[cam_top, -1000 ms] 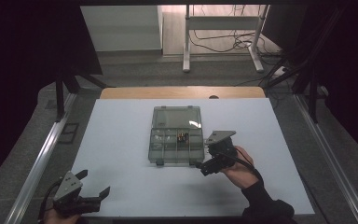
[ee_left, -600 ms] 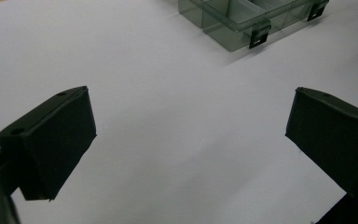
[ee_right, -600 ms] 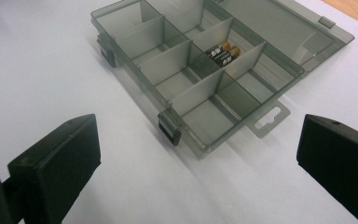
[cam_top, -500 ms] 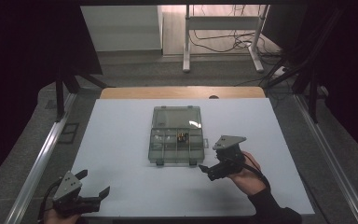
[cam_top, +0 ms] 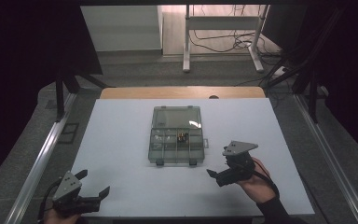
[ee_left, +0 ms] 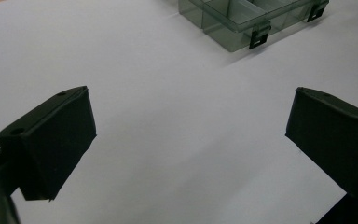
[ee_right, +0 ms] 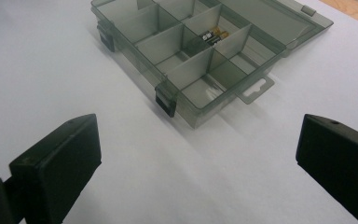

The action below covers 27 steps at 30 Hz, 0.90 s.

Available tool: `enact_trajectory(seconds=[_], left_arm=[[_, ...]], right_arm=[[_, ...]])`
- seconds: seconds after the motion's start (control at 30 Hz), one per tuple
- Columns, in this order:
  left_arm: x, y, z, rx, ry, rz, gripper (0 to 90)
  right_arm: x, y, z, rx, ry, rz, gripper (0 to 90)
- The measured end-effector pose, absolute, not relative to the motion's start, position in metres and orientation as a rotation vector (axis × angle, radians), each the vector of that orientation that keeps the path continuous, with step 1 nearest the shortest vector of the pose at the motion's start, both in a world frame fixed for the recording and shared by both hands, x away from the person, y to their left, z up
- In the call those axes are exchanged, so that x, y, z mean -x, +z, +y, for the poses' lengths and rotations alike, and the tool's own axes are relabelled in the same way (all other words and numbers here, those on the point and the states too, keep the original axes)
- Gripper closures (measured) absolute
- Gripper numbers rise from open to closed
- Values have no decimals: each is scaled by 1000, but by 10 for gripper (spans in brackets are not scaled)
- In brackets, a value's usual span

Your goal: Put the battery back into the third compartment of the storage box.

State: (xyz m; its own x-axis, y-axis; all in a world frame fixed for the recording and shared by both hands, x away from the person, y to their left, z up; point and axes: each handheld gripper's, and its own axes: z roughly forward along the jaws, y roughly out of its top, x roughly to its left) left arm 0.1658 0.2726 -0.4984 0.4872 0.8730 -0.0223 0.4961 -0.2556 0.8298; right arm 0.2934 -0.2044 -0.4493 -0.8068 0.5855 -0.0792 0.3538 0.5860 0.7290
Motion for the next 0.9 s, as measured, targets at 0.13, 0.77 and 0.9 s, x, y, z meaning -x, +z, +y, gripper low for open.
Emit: enact_trajectory(seconds=[0.13, 0.77, 0.9], left_arm=[[-166, -499, 273, -1907, 578, 1137, 19], [-166, -498, 273, -1903, 575, 1139, 18], [-166, -498, 273, -1903, 574, 1140, 18]], right_arm=[[-290, -449, -209, -770, 1049, 2501, 2], [-274, -456, -237, -834, 1032, 2469, 0], [-269, -456, -241, -837, 1032, 2466, 0]])
